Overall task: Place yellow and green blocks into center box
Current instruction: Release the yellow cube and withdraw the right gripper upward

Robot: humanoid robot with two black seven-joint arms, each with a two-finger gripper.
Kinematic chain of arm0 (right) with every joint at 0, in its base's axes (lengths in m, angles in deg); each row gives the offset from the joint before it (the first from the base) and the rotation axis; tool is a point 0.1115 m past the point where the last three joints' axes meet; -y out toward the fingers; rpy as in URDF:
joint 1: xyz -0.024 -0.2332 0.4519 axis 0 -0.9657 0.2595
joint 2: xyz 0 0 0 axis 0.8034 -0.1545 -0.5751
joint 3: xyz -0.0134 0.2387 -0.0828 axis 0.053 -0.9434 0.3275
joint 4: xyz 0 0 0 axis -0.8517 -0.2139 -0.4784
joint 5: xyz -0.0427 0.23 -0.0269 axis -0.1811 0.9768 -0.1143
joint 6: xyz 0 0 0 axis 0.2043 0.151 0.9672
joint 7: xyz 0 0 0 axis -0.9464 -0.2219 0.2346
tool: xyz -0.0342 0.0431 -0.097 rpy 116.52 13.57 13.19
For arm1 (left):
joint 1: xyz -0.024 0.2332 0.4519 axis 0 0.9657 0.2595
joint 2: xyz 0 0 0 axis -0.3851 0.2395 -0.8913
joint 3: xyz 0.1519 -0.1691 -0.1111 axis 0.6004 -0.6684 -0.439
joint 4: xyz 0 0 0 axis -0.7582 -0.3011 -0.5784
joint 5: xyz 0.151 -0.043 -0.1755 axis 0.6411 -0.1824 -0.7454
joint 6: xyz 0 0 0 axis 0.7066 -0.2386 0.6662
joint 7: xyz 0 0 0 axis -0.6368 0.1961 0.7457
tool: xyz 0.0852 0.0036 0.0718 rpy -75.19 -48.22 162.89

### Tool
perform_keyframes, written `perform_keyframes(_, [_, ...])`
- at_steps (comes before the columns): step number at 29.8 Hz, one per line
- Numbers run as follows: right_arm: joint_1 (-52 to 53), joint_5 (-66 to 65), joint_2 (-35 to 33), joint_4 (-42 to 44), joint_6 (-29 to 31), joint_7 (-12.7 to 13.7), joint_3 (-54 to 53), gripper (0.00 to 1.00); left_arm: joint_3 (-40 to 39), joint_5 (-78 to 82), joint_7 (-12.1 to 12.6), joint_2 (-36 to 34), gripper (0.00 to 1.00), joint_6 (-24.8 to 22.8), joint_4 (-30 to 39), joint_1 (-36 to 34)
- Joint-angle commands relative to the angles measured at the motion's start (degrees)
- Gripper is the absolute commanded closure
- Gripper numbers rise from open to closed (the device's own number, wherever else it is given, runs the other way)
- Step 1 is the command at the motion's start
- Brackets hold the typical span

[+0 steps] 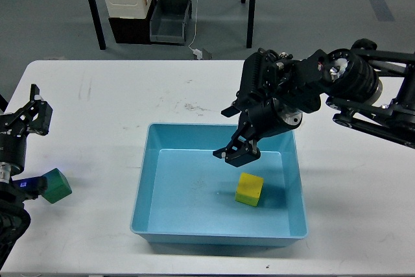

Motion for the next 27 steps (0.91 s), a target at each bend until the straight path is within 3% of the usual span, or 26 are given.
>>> perform_keyframes(1, [-1.4,0.4,-0.1,0.0,0.0,0.0,-9.9,0.03,-0.7,0.1,0.3,-1.2,0.00,5.1,0.0,-0.7])
perform_keyframes(3, [-2.9,0.5,0.4,-0.2,0.0,0.0,-15.6,0.03,-0.6,0.1,0.3,-2.7,0.00,7.2,-0.9,-2.9])
perform_keyframes(8, [-11.0,3.6,3.8,-0.2,0.0,0.0,-29.3,0.03,-0.3,3.1,0.3,-7.1,0.00,4.9,-2.3,-5.7])
perform_keyframes(13, [-23.0,5.0,8.1,-1.8,-2.1,0.4,-43.8,0.03,-0.9,23.2,0.1,-15.6,0.00,4.6,-2.8,-8.8])
perform_keyframes(15, [-27.1,5.1,10.6,-2.2,-5.1,4.3,-49.2,0.03,-1.1,30.9,0.0,-16.7,0.00,3.9,-4.3,-10.3])
perform_keyframes(18, [-33.0,7.3,14.2,-3.4,-8.6,6.8,-57.0,0.03,-1.0,41.6,0.0,-19.0,0.00,1.5,-6.9,-13.2])
perform_keyframes(21, [-39.0,11.5,16.0,-6.1,-11.5,7.6,-62.7,0.04,-1.0,50.9,-1.7,-21.5,0.00,-5.7,-13.1,-17.5])
perform_keyframes(23, [-43.0,14.4,16.4,-8.4,-13.7,8.4,-65.2,0.03,-0.6,53.6,-4.6,-21.2,0.00,-5.7,-16.3,-19.7])
perform_keyframes(25, [-46.9,18.1,16.3,-10.5,-15.6,9.8,-67.3,0.03,-0.5,55.0,-9.2,-21.5,0.00,-5.7,-17.3,-21.1])
perform_keyframes(27, [-50.3,22.4,16.2,-11.6,-16.7,10.7,-69.4,0.03,-0.4,58.6,-9.4,-21.8,0.00,-5.7,-17.4,-22.2])
